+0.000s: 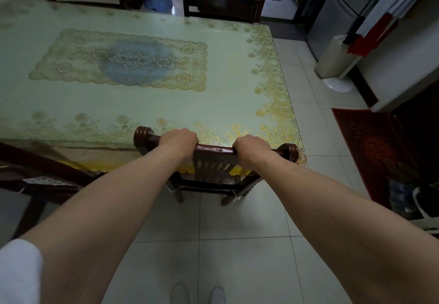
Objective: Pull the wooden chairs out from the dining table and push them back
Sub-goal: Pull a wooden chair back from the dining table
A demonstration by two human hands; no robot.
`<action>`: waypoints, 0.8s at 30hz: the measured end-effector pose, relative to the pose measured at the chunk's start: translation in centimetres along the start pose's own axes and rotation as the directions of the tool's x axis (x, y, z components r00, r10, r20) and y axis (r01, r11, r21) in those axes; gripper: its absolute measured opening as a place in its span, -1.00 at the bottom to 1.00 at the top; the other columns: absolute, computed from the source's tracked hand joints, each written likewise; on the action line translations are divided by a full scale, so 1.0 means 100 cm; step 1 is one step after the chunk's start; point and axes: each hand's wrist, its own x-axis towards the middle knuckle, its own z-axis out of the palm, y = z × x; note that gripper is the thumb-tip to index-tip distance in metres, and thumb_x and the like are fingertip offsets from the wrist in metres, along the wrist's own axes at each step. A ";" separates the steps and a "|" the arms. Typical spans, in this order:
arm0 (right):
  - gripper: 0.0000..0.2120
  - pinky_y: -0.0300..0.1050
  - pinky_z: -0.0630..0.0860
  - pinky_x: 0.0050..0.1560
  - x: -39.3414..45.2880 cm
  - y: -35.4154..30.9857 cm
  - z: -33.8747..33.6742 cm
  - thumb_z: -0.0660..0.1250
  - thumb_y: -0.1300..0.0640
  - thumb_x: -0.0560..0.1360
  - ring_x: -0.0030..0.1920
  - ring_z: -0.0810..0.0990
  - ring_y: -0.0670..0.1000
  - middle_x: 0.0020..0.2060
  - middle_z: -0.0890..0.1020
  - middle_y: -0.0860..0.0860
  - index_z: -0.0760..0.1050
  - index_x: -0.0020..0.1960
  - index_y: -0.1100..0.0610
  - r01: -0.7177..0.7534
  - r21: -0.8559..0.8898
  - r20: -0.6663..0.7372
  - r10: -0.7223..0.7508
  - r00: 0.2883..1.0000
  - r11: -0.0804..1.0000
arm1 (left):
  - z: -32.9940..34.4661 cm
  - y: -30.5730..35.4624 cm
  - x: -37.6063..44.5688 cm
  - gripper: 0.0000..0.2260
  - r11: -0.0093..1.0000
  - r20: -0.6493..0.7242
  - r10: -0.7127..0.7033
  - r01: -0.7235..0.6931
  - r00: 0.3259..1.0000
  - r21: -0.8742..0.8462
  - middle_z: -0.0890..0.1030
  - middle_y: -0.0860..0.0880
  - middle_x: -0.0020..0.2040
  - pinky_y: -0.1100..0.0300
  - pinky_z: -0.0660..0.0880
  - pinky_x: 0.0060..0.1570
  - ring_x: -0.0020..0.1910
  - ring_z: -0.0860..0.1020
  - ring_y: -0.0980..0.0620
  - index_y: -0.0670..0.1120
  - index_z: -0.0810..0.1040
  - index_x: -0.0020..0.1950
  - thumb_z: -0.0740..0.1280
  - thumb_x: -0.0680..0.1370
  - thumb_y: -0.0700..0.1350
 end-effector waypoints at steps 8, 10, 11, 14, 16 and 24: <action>-0.78 -0.08 0.38 -0.34 -0.026 -0.007 0.007 0.29 0.38 0.41 -0.25 0.48 0.14 -0.29 0.41 0.03 0.55 -0.01 0.15 0.010 -0.015 -0.007 -0.010 1.000 1.000 | 0.008 0.010 -0.031 -0.83 0.999 0.002 -0.038 0.038 0.999 0.000 0.49 -0.01 -0.15 0.09 0.41 -0.26 -0.17 0.51 -0.08 -0.03 0.59 0.03 0.32 0.51 -0.25; -0.79 -0.08 0.37 -0.34 -0.032 -0.009 0.010 0.29 0.37 0.42 -0.26 0.48 0.13 -0.28 0.43 0.03 0.55 -0.02 0.14 0.013 -0.021 -0.013 -0.013 1.000 1.000 | 0.011 0.012 -0.037 -0.83 0.999 -0.001 -0.045 0.045 0.999 0.013 0.51 -0.01 -0.12 0.08 0.41 -0.24 -0.13 0.53 -0.09 -0.04 0.59 0.05 0.32 0.52 -0.25; -0.79 -0.08 0.38 -0.33 -0.036 -0.010 0.012 0.29 0.37 0.42 -0.27 0.47 0.12 -0.29 0.42 0.02 0.54 -0.02 0.14 0.017 -0.024 -0.014 -0.017 1.000 1.000 | 0.013 0.013 -0.042 -0.83 0.999 0.000 -0.047 0.047 0.999 0.013 0.52 -0.01 -0.12 0.08 0.42 -0.23 -0.13 0.54 -0.09 -0.04 0.60 0.06 0.33 0.52 -0.25; -0.79 -0.09 0.39 -0.34 -0.047 -0.012 0.015 0.29 0.37 0.42 -0.28 0.48 0.11 -0.34 0.42 0.01 0.56 -0.04 0.13 0.026 -0.027 -0.021 -0.027 0.999 0.999 | 0.018 0.016 -0.053 -0.83 0.999 0.009 -0.049 0.049 0.999 -0.012 0.51 -0.02 -0.11 0.07 0.44 -0.22 -0.11 0.53 -0.09 -0.03 0.60 0.05 0.34 0.52 -0.24; -0.79 -0.09 0.39 -0.35 -0.056 -0.014 0.018 0.30 0.36 0.42 -0.29 0.49 0.11 -0.33 0.42 0.01 0.56 -0.03 0.13 0.034 -0.034 -0.022 -0.035 0.999 0.999 | 0.022 0.019 -0.062 -0.86 0.999 0.012 -0.043 0.043 0.999 -0.015 0.48 0.00 -0.15 0.06 0.43 -0.22 -0.15 0.50 -0.07 -0.02 0.59 0.02 0.35 0.51 -0.22; -0.78 -0.09 0.39 -0.36 -0.089 -0.022 0.020 0.35 0.36 0.39 -0.33 0.47 0.07 -0.33 0.45 0.01 0.57 -0.01 0.13 0.071 -0.061 -0.013 -0.072 0.997 0.996 | 0.025 0.026 -0.098 -0.88 0.998 0.038 -0.057 0.057 0.998 -0.009 0.43 0.00 -0.24 0.05 0.42 -0.27 -0.20 0.49 -0.06 -0.05 0.54 -0.04 0.34 0.51 -0.26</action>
